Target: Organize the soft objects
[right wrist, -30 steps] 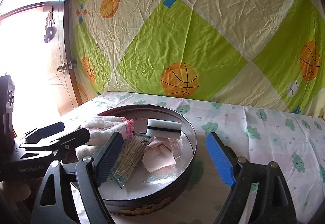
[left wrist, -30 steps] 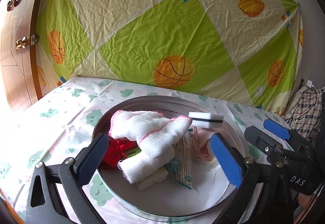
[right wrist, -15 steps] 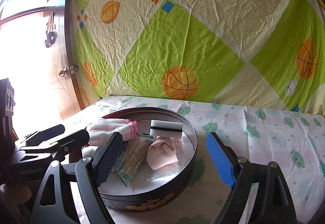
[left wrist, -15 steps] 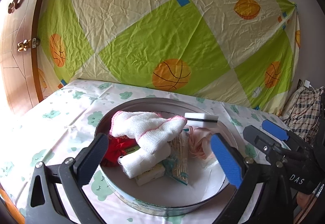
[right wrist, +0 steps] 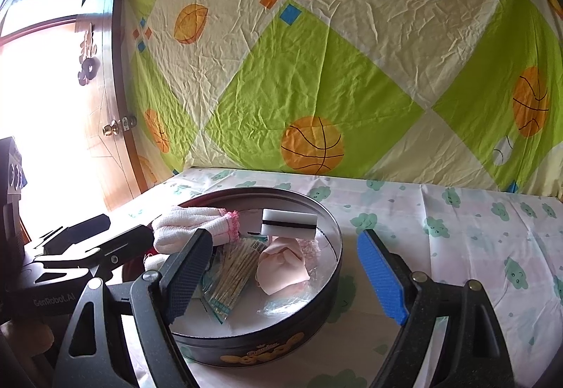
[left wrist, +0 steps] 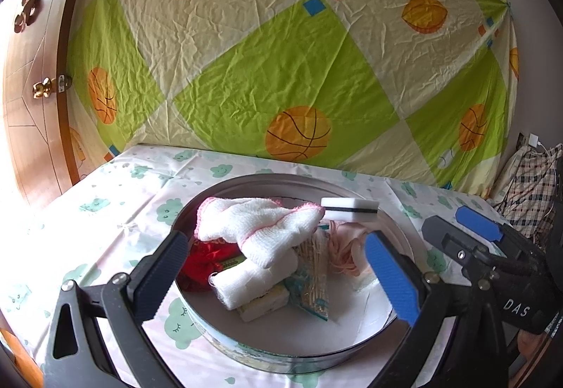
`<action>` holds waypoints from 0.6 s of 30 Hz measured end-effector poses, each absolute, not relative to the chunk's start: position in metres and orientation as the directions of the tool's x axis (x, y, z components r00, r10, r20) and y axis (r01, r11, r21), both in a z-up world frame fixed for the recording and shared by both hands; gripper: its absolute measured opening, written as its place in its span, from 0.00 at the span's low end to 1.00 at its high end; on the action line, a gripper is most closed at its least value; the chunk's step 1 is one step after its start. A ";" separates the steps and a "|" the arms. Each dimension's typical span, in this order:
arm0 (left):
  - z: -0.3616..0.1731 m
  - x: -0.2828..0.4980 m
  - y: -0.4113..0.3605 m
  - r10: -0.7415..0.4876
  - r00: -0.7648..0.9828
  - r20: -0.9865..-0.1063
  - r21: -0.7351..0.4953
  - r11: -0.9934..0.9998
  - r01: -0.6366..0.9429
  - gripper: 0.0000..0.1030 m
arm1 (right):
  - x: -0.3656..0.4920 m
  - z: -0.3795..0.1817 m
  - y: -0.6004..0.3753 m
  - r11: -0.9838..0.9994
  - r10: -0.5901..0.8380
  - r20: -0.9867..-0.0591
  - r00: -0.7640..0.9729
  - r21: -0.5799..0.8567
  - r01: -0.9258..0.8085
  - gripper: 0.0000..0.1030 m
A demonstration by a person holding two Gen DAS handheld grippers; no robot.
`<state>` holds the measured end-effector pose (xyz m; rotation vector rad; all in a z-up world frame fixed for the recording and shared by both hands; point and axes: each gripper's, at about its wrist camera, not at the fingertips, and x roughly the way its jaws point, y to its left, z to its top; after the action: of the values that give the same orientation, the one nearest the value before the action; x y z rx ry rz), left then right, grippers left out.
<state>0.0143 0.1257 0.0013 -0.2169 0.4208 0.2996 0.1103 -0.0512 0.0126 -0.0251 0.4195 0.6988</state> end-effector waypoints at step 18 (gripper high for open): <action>0.000 0.016 0.129 0.242 0.867 -0.437 -0.144 0.932 -0.333 0.99 | 0.111 0.012 -0.051 0.769 0.618 -0.383 0.686 0.116 -0.628 0.84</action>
<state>0.0163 0.1286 -0.0001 -0.2190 0.4270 0.3031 0.1112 -0.0505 0.0122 -0.0251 0.4193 0.6980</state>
